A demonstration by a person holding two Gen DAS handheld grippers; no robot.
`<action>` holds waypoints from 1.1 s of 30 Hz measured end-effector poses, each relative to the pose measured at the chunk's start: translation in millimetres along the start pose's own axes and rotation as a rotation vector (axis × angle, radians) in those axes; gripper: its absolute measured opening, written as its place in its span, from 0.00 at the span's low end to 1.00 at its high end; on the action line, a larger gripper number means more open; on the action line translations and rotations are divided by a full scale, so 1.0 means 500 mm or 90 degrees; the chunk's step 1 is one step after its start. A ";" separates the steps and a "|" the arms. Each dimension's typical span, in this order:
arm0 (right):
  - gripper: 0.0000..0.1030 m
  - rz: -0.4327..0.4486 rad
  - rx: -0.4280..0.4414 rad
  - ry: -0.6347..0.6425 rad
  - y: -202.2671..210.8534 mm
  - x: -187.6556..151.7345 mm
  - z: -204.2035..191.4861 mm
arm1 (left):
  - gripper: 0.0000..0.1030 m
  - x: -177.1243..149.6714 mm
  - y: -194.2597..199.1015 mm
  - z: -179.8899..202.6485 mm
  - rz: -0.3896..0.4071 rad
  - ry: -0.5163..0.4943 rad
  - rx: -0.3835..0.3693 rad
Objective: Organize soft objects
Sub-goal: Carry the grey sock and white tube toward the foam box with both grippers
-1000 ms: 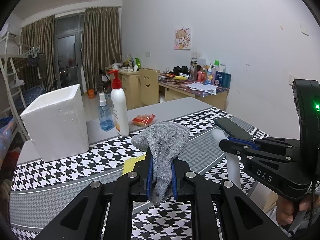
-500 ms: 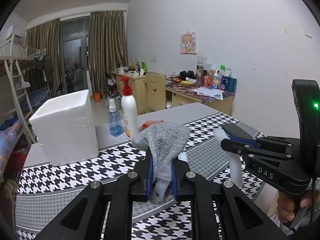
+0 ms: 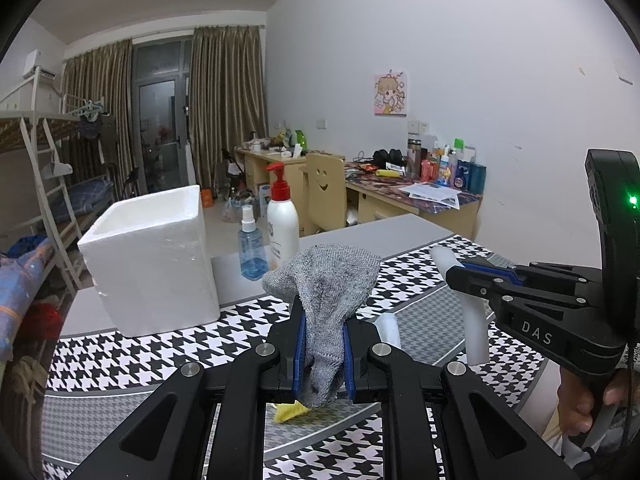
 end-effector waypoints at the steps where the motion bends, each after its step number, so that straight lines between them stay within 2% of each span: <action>1: 0.11 0.001 0.001 0.002 0.000 0.001 -0.002 | 0.16 0.000 0.000 -0.003 0.000 0.002 0.001; 33: 0.11 0.029 0.052 0.058 -0.018 0.038 -0.097 | 0.16 0.016 0.020 -0.088 0.022 0.012 0.051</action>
Point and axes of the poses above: each gripper's, at about its wrist camera, not at the fingertips, and y roughly against the way its jaws point, z to its right, x to its top, the point moved 4 cm from there along -y, roughly the way its jaws point, and after that the axes turned 13 degrees about -y, right-handed, at the moved point
